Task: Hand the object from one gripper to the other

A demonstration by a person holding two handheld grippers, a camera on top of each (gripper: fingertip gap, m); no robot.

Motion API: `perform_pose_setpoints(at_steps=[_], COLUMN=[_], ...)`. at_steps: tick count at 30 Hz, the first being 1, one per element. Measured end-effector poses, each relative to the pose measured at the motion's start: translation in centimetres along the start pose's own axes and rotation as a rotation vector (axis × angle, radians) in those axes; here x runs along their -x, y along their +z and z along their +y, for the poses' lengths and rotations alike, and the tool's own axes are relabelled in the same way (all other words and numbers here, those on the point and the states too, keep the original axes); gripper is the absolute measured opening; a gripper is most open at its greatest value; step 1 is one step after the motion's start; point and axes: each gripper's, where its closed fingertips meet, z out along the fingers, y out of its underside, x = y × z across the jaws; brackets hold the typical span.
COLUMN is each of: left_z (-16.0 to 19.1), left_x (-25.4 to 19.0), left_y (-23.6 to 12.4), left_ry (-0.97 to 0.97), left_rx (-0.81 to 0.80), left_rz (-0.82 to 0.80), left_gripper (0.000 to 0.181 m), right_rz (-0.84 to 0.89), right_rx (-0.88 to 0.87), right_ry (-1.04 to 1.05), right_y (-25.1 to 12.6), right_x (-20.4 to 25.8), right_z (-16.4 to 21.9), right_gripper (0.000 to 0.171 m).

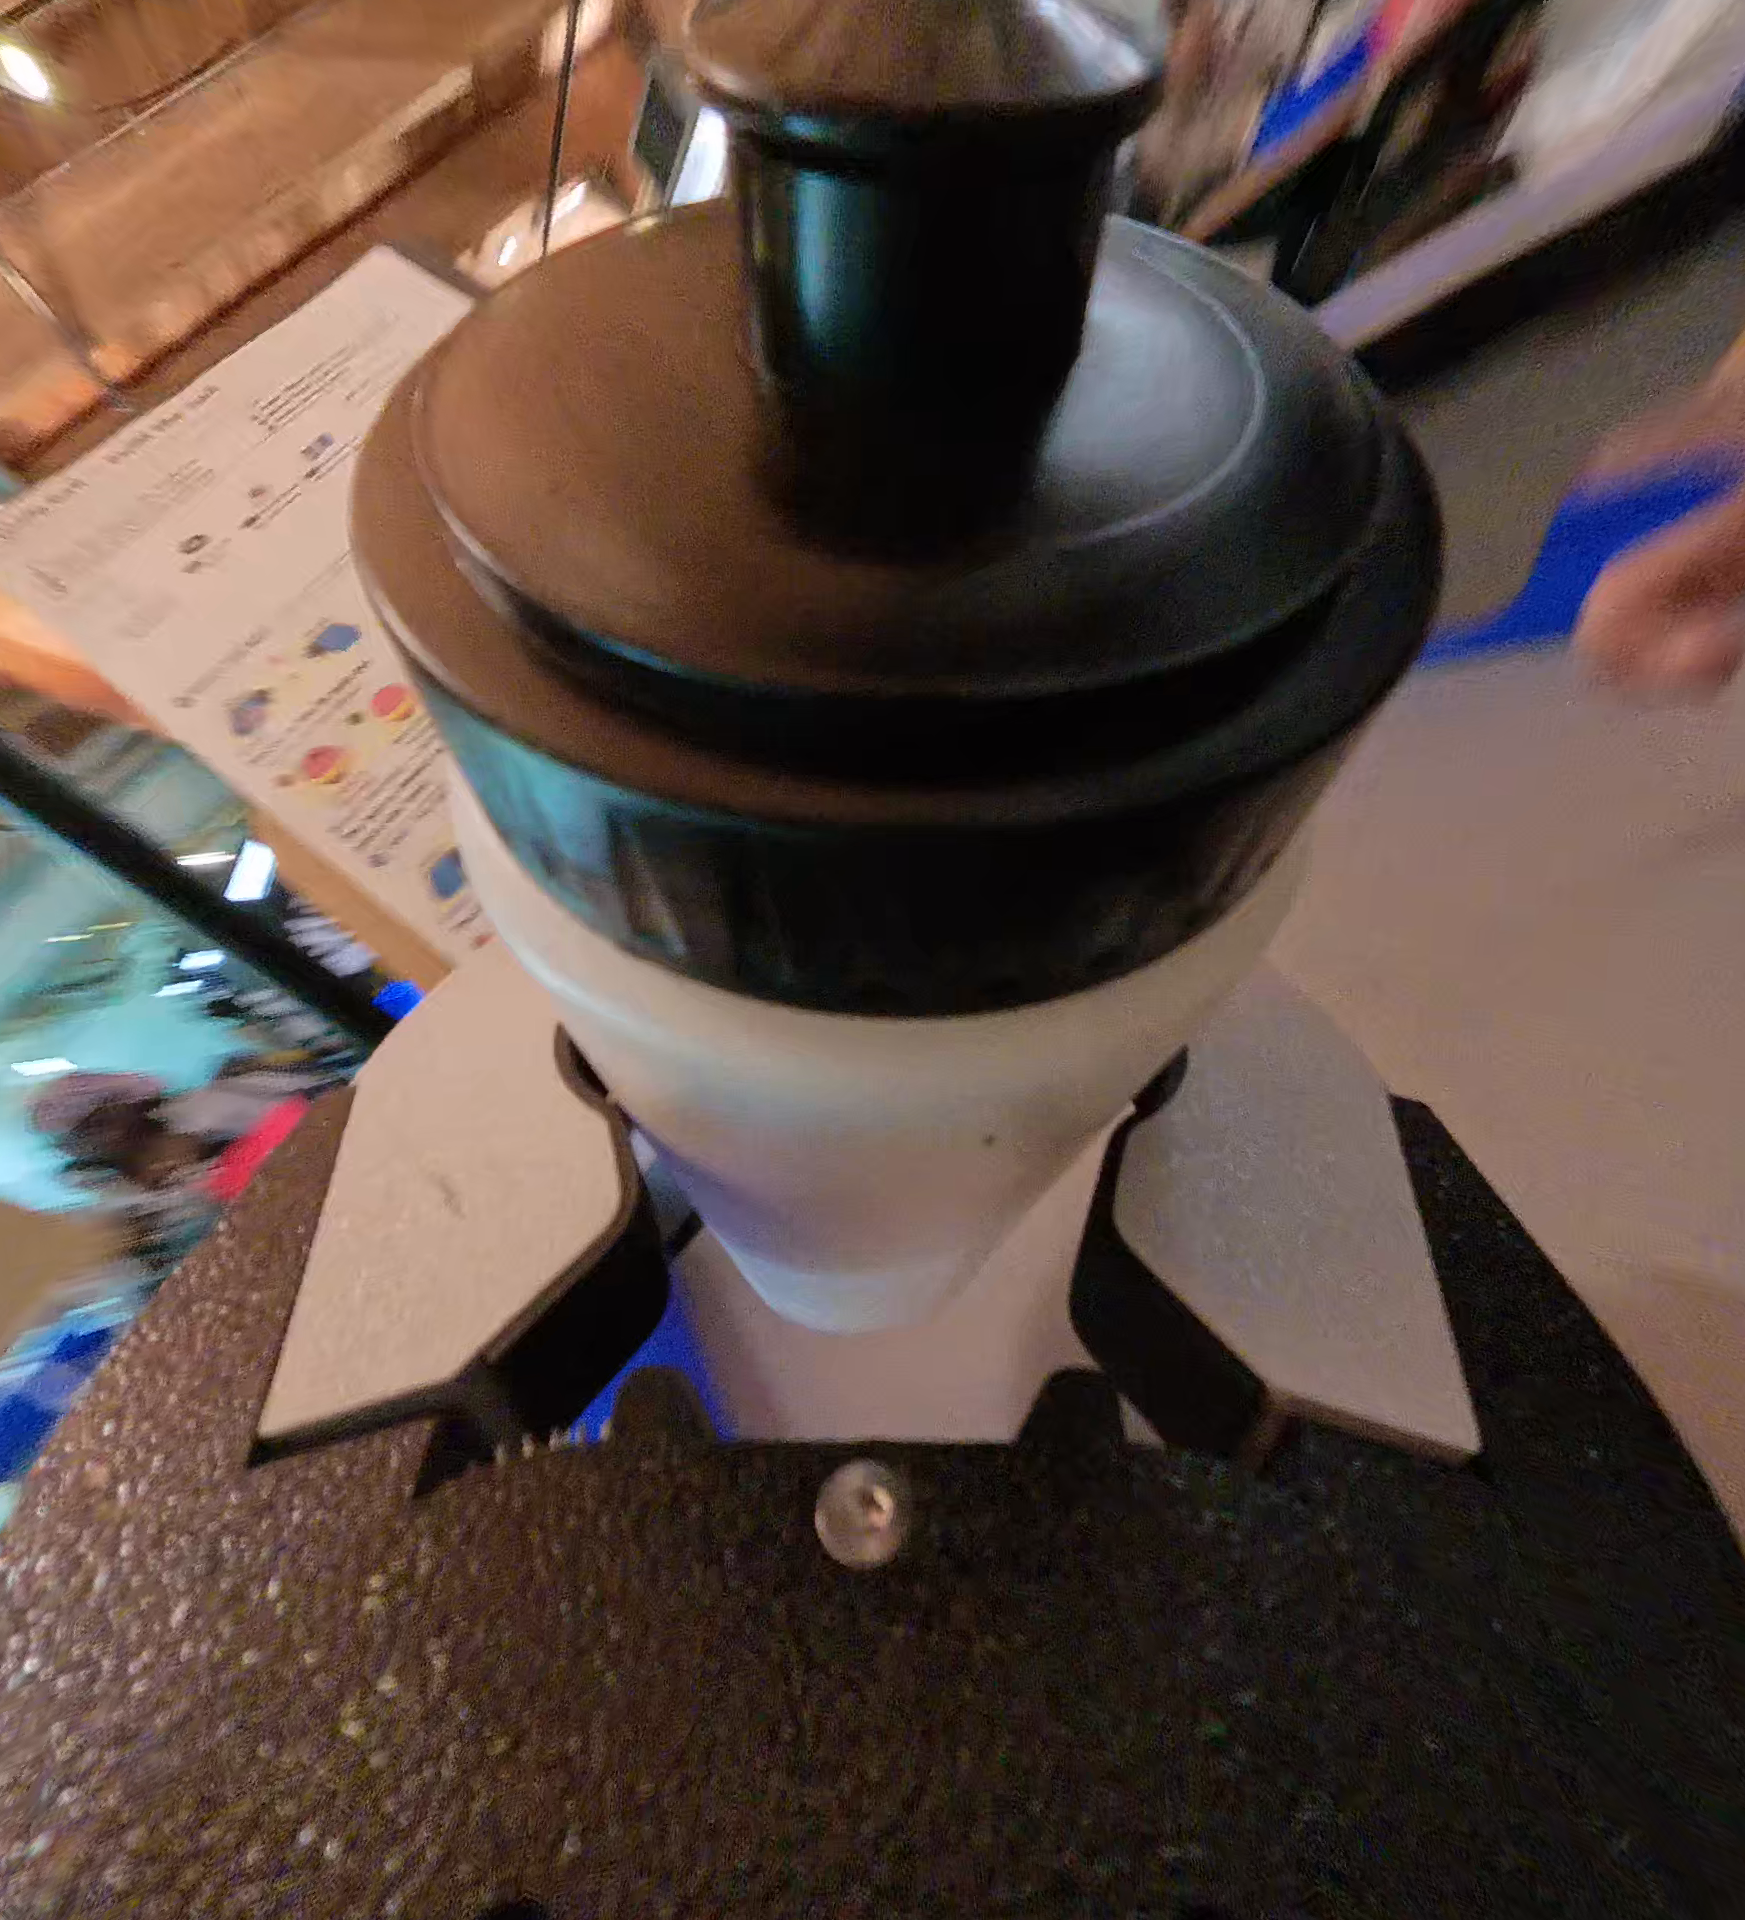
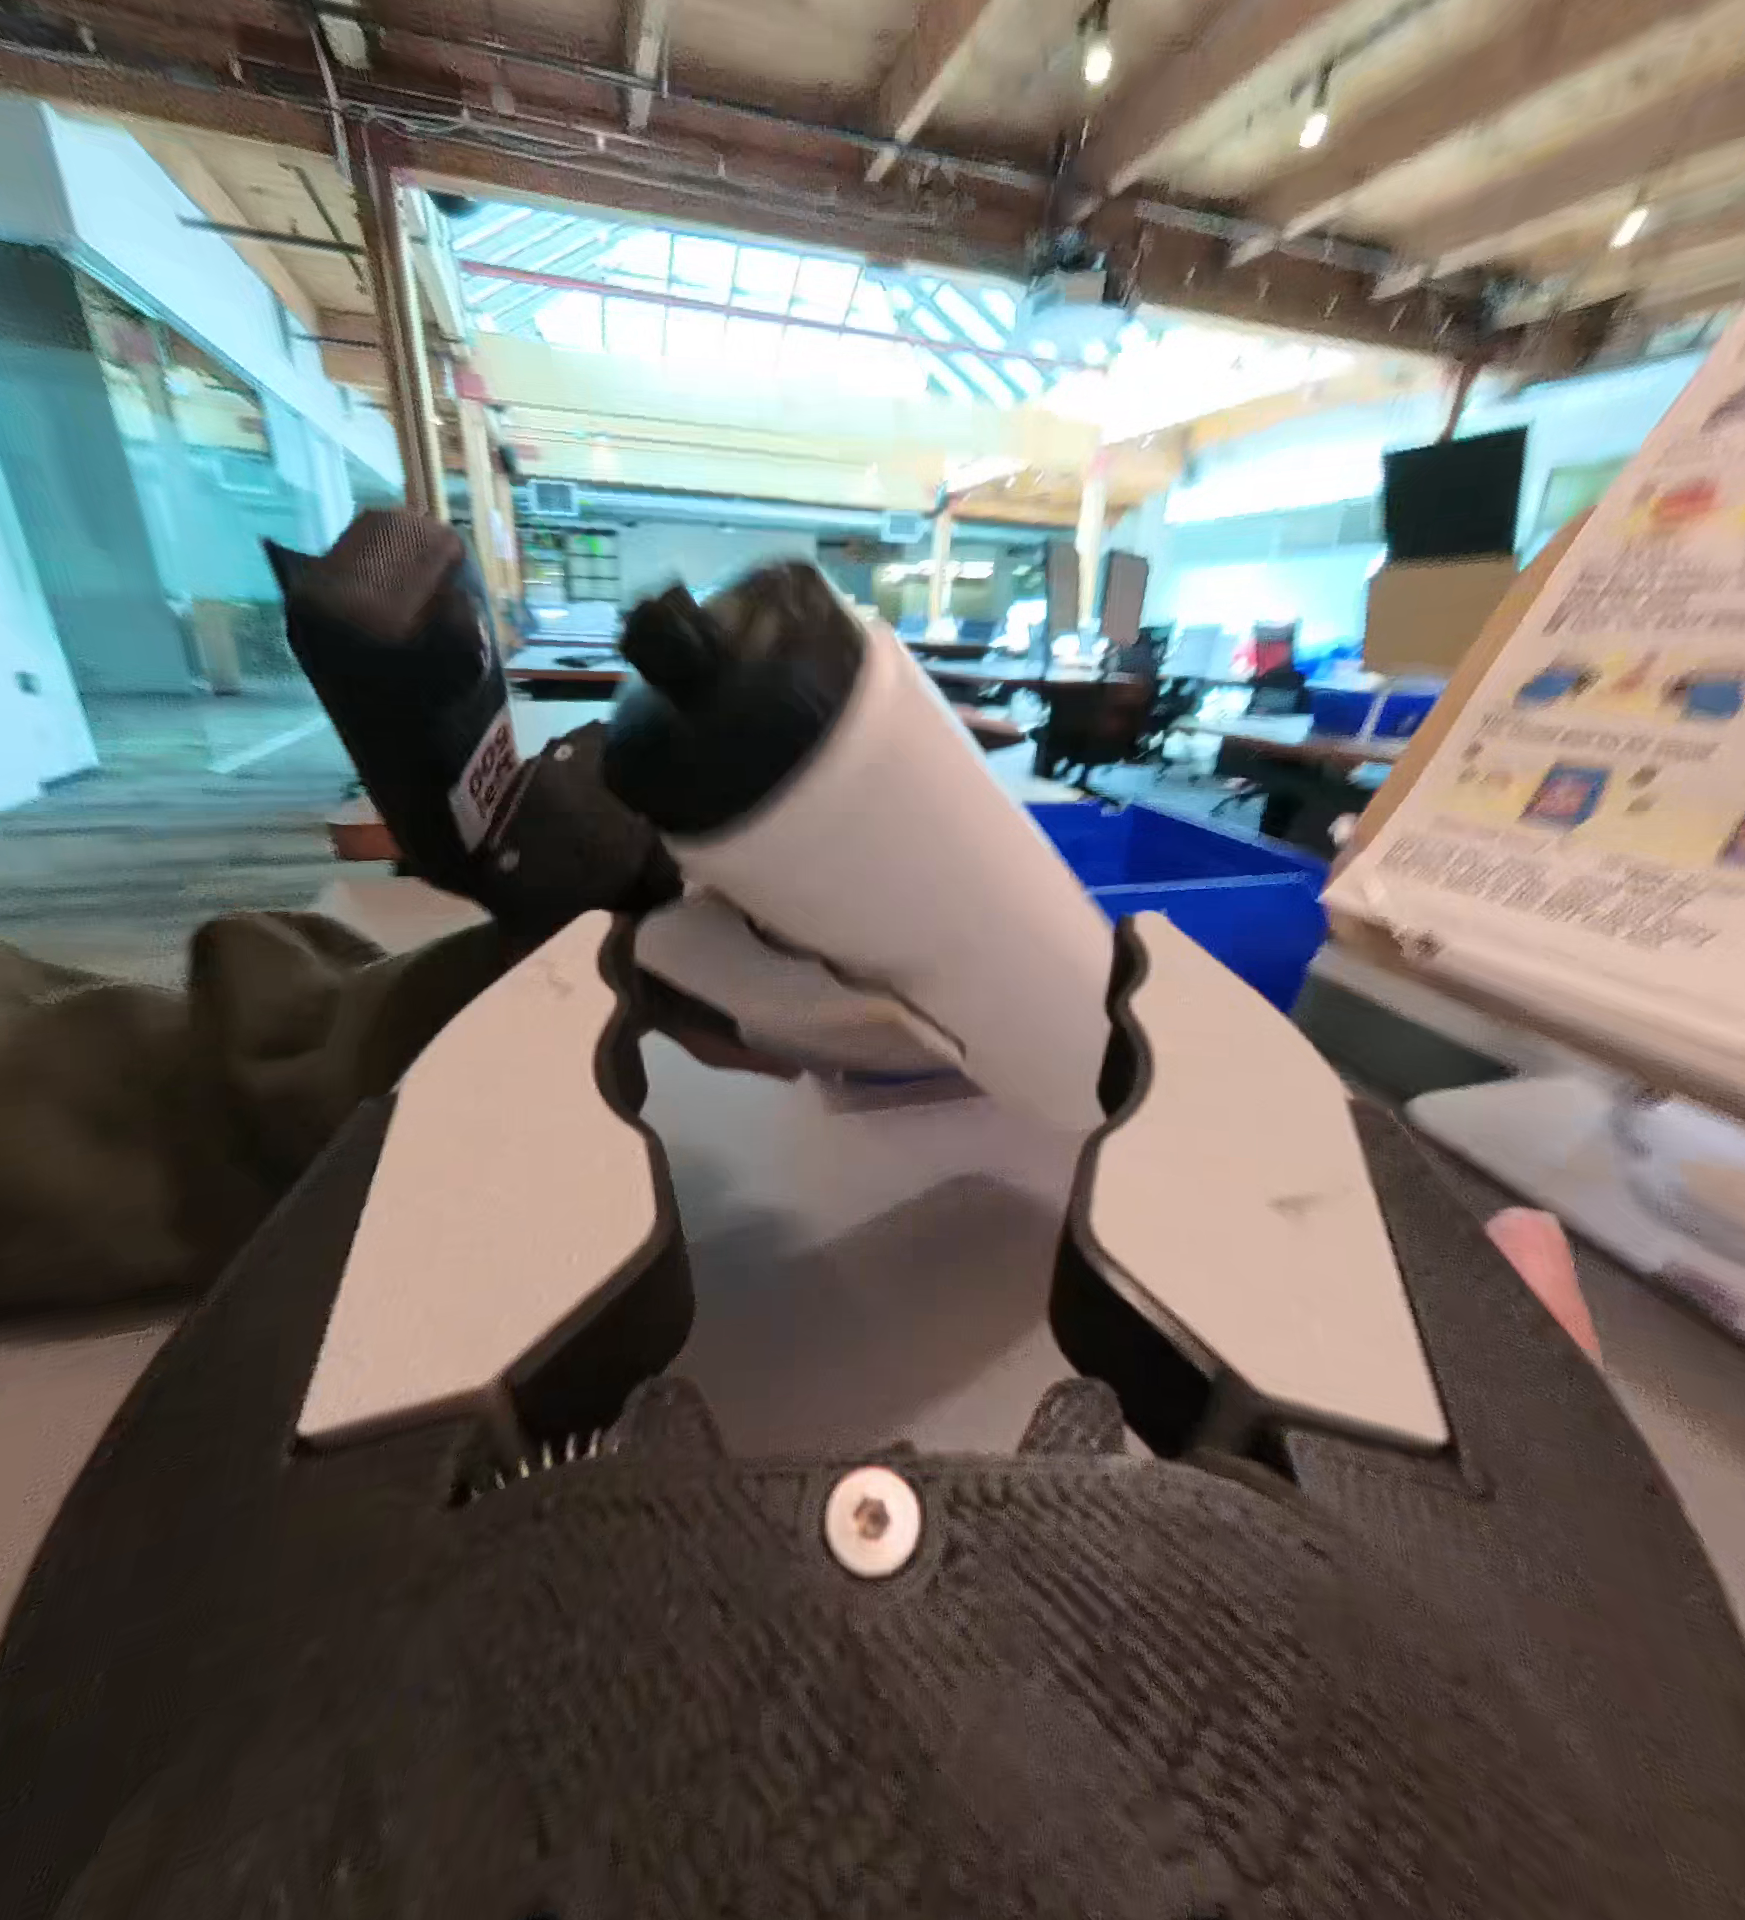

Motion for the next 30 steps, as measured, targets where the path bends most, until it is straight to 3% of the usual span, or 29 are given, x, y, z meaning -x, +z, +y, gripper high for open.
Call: perform_pose_setpoints(at_steps=[2, 5, 9, 16, 19, 22, 26, 30], left_z=[1.6, 2.7, 2.3, 2.0, 0.7, -1.2, -1.4, -2.8], left_x=[-0.3, -1.3, -2.7, -2.6, -2.4, -1.3, 1.3, 0.8], left_y=[0.6, 1.2, 1.7, 1.6, 1.2, 0.4, -0.4, -0.6], left_ry=[0.197, 0.393, 0.441, 0.461, 0.405, 0.297, -0.08, -0.479], left_rx=[0.131, 0.224, 0.222, 0.226, 0.136, -0.002, -0.09, -0.261], left_rz=[-0.06, -0.078, -0.055, -0.077, -0.109, -0.17, -0.216, -0.063], left_gripper=[0.099, 0.099, 0.099, 0.098, 0.098, 0.095, 0.111, 0.117], right_rz=[0.06, 0.086, 0.119, 0.174, 0.168, 0.133, 0.124, 0.174], right_rx=[0.038, 0.068, 0.232, 0.289, 0.218, 0.064, -0.209, -0.364], right_ry=[-0.139, -0.22, -0.286, -0.418, -0.376, -0.164, 0.111, 0.276], right_y=[0.3, 1.1, 1.8, 2.2, 2.2, 1.4, -1.3, -3.4], right_x=[0.1, 0.6, 0.1, -0.2, 0.2, -0.1, -2.0, -4.4], right_z=[0.0, 0.2, 3.1, 3.9, 2.4, 0.2, -3.5, -4.5], right_gripper=[0.098, 0.096, 0.09, 0.082, 0.081, 0.081, 0.081, 0.081])
